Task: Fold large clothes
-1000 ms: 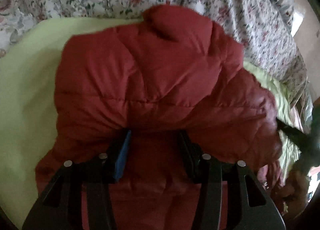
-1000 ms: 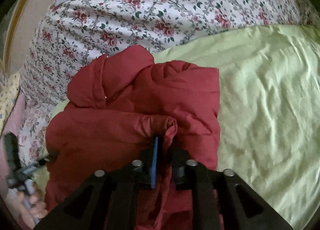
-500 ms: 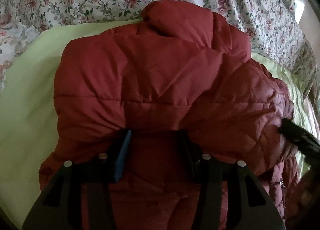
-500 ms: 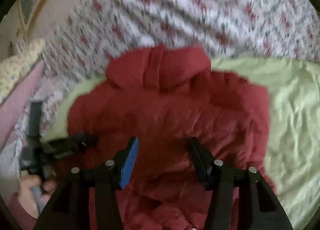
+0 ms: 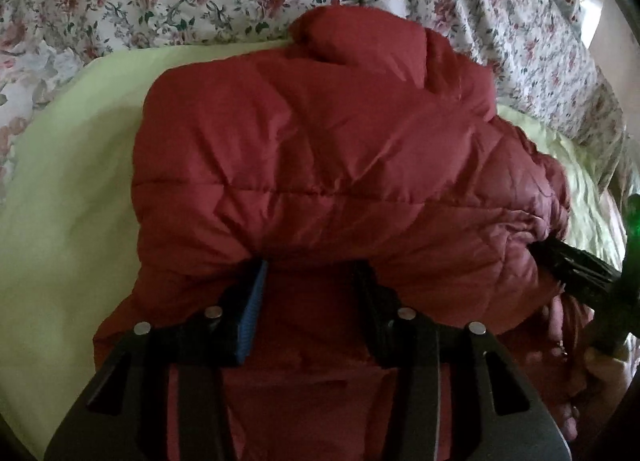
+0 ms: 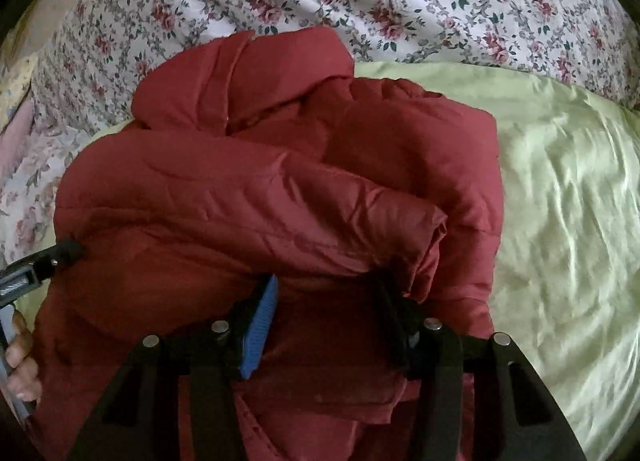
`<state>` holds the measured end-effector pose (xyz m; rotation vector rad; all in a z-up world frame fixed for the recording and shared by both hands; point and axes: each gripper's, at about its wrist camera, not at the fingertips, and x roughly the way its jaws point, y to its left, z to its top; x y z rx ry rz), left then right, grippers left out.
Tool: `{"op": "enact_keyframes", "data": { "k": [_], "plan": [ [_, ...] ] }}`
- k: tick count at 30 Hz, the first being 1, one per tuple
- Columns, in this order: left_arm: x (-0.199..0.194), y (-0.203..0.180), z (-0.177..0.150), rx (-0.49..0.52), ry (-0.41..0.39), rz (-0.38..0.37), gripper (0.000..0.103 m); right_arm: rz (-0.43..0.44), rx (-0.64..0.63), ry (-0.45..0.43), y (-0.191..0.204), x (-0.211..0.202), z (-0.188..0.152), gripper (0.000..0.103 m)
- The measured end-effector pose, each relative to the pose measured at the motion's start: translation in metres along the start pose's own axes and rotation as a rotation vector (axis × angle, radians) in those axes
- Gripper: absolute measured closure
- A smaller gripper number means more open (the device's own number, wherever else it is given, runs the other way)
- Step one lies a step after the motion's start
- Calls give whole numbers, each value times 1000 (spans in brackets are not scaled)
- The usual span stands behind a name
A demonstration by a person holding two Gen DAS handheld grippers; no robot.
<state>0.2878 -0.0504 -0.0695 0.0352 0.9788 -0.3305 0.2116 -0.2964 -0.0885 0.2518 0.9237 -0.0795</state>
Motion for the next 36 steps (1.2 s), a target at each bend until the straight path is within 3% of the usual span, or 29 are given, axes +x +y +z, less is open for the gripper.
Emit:
{"op": "enact_keyframes", "data": {
  "k": [8,15,18,24,29,36],
  "plan": [
    [2,-1,0,-4,-1,6,61,24,25,5,-4,1,1,52],
    [-22,2,-2,-7,5,-23,58,110,114,-21,-11,-42,-5,50],
    [-38,5,-11,-15,-12,-32,50,127,107,-28,-10,-64,-16,50],
    [-71,21,-46,-42,-13,-35,47,158,117,-9,-15,-94,-47,50],
    [-98,42,-81,-68,11,-2,47,181,124,19,-27,-117,-70,41],
    [-132,76,-129,-113,26,17,47,142,141,47,-52,-156,-117,36]
  ]
}}
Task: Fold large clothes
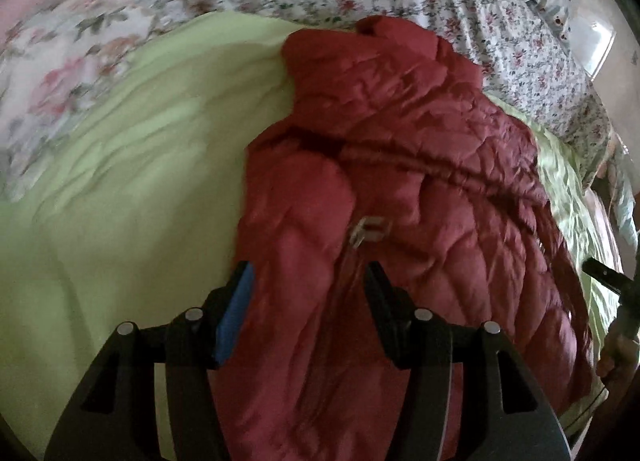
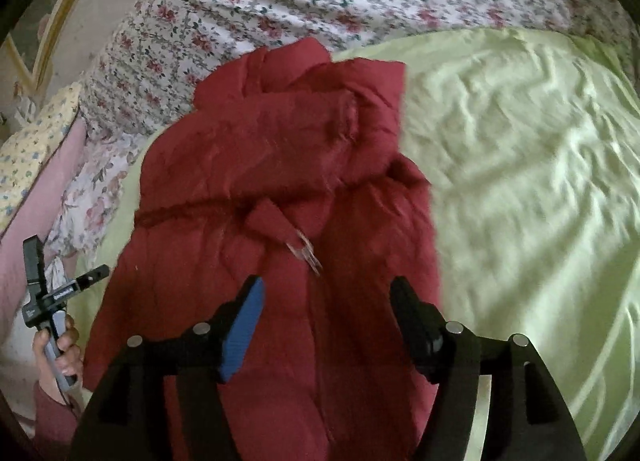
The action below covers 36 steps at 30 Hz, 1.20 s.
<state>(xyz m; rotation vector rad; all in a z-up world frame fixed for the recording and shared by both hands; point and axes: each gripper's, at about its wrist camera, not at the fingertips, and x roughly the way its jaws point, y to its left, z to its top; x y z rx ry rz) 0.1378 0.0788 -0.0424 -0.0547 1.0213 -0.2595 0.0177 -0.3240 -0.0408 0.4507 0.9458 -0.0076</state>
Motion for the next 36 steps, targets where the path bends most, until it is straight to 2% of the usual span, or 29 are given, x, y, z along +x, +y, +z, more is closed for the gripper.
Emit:
{"op": "enact_keyframes", "data": {
  "k": [7,10,15,19,24,31,33,35,36],
  "plan": [
    [-17,22,-35,-44,26,-4,47,-30,49,46,-18,-22,-38,35],
    [-21,29,-48,-63,40,-16,43,-27,53,72,-18,-26,-51,32],
    [-20,35,-65,-70,80,-26,42,-44,77,113,-19,-27,-70,32],
    [-18,41,-75,-84,103,-35,36,-44,92,136,-16,-27,-87,32],
    [-18,36,-87,-68,132,-92,36,-28,132,144,-17,-29,-103,32],
    [-14,29,-109,-38,176,-116,36,-3,127,137,-11,-33,-111,32],
    [-14,27,-116,-26,179,-117,36,-11,113,132,-7,-34,-113,34],
    [-15,26,-120,-12,177,-119,36,-19,95,141,-4,-33,-115,45],
    [-16,26,-120,-10,179,-122,36,-20,92,147,-4,-31,-116,46]
  ]
}}
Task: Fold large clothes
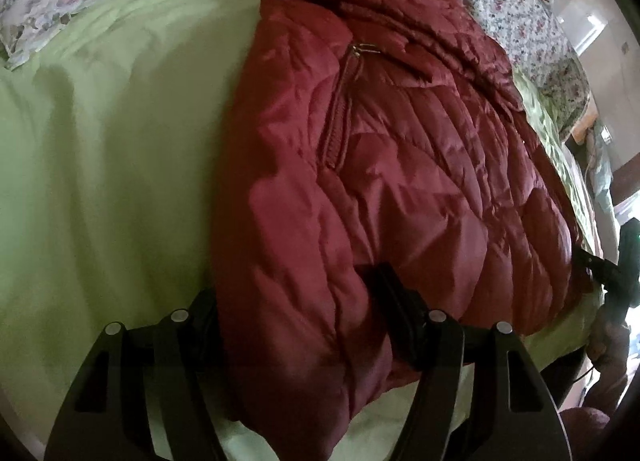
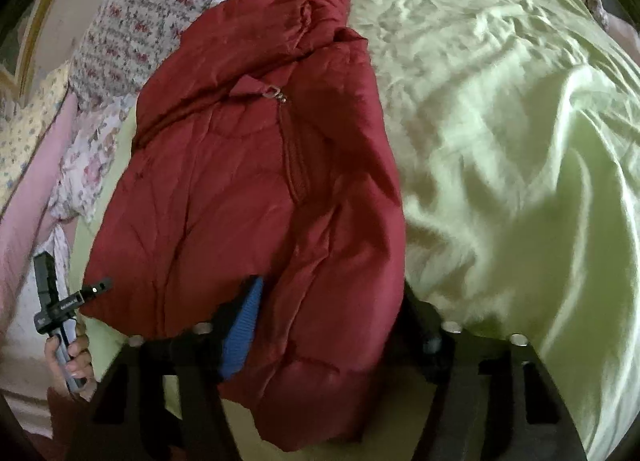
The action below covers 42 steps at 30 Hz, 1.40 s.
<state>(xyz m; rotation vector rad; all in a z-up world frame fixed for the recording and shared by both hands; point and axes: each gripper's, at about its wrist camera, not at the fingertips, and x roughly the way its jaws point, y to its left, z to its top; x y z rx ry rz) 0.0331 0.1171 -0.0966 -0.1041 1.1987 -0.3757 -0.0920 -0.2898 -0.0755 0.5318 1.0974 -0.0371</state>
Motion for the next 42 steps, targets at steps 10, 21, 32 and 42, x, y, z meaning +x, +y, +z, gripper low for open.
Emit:
{"op": "enact_keyframes", "data": {
  "k": [10,21,32,42],
  "plan": [
    [-2,-5,-1,42,-1,-59,70,31,-10,11,1,4,-4,50],
    [-51,-19,-4,97,-132,-126,89,160,-33,-85,9,-31,-7,76],
    [-102,-28,37,101,-299,-188,89,228,-77,-248,21,-70,23,79],
    [-118,-36,97,50,-413,-189,89,277,-79,-386,22,-84,82,80]
  ]
}}
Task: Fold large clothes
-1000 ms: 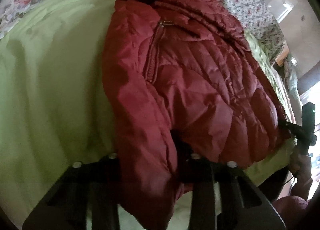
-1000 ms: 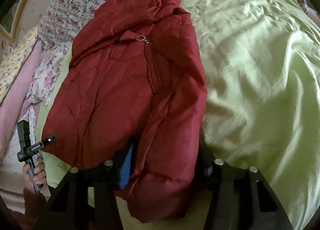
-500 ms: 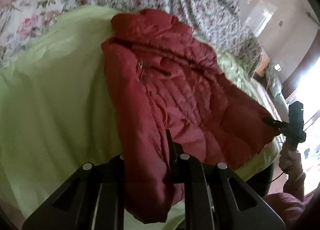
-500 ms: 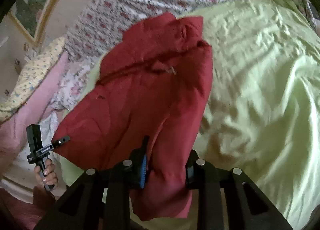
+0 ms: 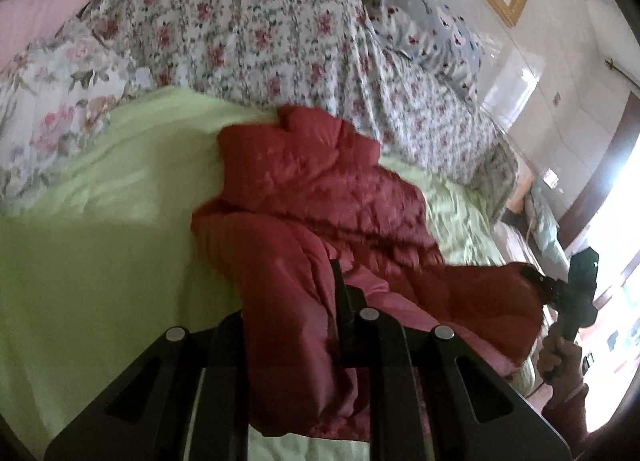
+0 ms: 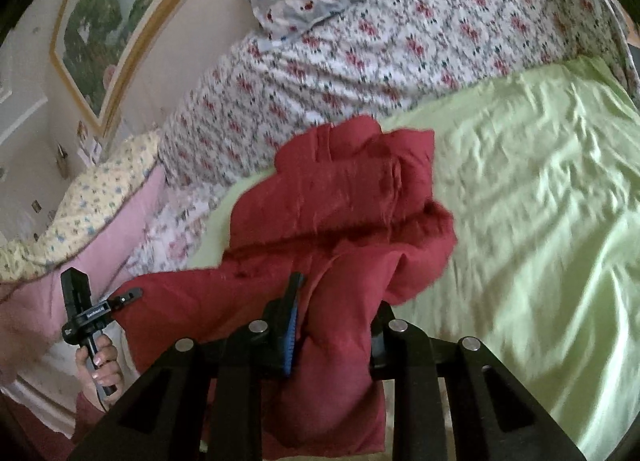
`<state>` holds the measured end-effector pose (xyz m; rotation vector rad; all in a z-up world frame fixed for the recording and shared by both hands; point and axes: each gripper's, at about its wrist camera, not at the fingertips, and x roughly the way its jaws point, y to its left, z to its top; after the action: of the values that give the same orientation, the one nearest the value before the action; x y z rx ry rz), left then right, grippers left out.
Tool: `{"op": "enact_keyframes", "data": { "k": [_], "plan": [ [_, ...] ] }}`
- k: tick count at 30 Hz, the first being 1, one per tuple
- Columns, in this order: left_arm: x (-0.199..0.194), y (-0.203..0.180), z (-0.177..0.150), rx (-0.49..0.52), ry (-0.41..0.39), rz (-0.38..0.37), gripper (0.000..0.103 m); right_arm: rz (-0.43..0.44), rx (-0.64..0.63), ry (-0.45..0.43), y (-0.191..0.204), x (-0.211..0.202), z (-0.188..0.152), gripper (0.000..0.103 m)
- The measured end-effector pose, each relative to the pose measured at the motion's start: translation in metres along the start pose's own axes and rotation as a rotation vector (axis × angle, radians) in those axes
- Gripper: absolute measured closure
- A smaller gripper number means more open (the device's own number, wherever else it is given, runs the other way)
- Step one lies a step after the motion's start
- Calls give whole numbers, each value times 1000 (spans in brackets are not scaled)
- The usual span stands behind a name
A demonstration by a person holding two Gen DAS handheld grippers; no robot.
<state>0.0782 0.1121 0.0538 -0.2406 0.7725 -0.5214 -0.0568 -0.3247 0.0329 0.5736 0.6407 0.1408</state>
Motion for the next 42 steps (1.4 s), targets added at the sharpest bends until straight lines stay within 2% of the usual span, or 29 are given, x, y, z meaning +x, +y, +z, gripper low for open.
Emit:
{"op": "enact_keyframes", "data": {
  "k": [7,18,32,42],
  "plan": [
    [35,0,42,-43,-34,42,89,-22,17,-52,-6,24,40,80],
    [102,6,93,-84,-26,133,89,-76,23,-103,-15,81,94,80],
    [189,32,138,-124,22,242,89,-168,113,-76,-57,162,141,80],
    [259,58,157,-149,76,277,85,-222,177,-47,-97,220,153,79]
  ]
}}
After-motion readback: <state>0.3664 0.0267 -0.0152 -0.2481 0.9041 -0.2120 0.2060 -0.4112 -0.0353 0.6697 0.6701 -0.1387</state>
